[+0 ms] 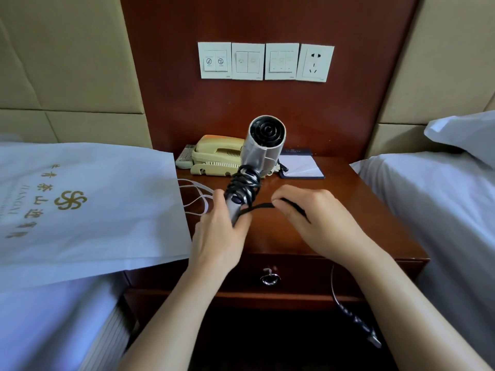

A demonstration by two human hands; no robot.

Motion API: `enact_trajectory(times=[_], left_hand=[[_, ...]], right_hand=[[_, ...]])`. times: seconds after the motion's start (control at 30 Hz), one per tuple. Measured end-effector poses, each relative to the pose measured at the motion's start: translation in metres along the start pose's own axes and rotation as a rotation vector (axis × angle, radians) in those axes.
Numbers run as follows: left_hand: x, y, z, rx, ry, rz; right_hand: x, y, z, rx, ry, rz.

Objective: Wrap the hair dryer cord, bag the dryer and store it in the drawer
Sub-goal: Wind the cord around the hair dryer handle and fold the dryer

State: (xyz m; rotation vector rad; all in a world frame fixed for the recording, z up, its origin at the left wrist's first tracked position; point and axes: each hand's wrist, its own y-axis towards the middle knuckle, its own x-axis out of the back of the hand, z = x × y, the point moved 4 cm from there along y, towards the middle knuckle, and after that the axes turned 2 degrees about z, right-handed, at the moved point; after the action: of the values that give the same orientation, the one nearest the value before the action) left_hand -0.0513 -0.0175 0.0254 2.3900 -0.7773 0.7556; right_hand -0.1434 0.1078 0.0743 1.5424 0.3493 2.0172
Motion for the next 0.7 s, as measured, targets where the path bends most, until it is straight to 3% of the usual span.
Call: enact_trajectory(times=[0.1,0.27,0.7], left_hand=[[-0.011,-0.006,0.000,-0.007,-0.052,0.073],[-0.025,-0.013,0.000,-0.089,0.079,0.171],[-0.031,-0.001,0.013,-0.034,0.095,0.221]], right_hand=[[0.004,0.000,-0.009,-0.085,-0.053,-0.094],[0.003,-0.007,-0.033,-0.233,0.009,-0.238],[0.006,-0.008,-0.053,-0.399,0.199,-0.271]])
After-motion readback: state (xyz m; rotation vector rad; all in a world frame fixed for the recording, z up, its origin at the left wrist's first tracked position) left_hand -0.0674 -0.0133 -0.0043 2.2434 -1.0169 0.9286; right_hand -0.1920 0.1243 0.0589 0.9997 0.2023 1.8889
